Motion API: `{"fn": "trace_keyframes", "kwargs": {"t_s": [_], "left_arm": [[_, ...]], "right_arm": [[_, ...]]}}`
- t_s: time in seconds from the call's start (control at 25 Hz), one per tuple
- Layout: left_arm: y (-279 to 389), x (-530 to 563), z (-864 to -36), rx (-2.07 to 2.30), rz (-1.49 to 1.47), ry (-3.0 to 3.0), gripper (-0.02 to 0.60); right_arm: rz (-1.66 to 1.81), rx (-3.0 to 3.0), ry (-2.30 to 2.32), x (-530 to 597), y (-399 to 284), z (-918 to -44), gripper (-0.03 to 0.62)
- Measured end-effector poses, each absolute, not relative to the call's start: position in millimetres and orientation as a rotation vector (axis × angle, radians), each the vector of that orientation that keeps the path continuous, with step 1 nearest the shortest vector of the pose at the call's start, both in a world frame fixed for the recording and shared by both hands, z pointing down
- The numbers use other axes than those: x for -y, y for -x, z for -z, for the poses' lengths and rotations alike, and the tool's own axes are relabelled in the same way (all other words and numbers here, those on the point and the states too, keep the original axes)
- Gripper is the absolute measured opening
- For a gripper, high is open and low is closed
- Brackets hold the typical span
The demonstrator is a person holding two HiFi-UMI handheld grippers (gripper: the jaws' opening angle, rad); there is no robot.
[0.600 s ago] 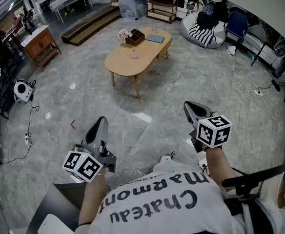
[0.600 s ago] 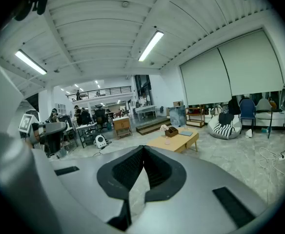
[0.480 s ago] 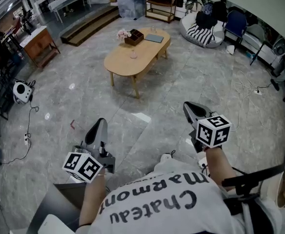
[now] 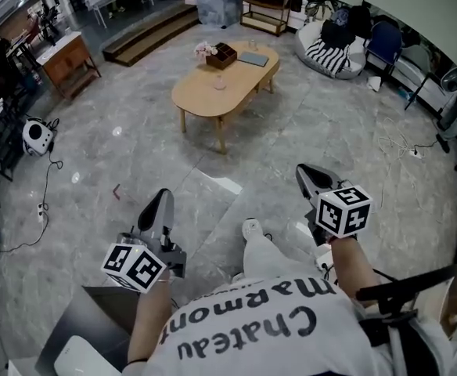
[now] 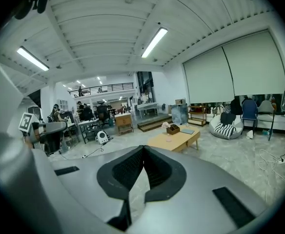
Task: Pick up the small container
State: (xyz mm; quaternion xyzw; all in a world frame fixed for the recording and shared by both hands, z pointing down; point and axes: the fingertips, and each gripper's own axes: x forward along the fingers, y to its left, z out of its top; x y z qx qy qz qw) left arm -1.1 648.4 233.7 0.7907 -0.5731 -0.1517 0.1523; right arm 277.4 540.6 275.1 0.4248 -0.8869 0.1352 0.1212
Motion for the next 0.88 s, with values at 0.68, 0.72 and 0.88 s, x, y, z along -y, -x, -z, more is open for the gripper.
{"fn": "trace_keyframes", "kwargs": {"t_s": [0.68,0.72,0.88], "left_arm": [[22.5,-637.1,-246.0,1.687,0.436,-2.219,0.015],[23.7,-633.1,-245.6,1.69,0.44,-2.217,0.015],[27.7,-616.2,-238.1,1.701,0.456,-2.224,0.015]], "right_arm": [[-0.443,2.628,-1.238,-508.7,-257.5,-282.2,0.014],[-0.441,2.631,-1.238,-504.3,-256.6,-282.3,0.014],[-0.446,2.643,-1.233,-484.1,-251.3,-279.6,0.014]]}}
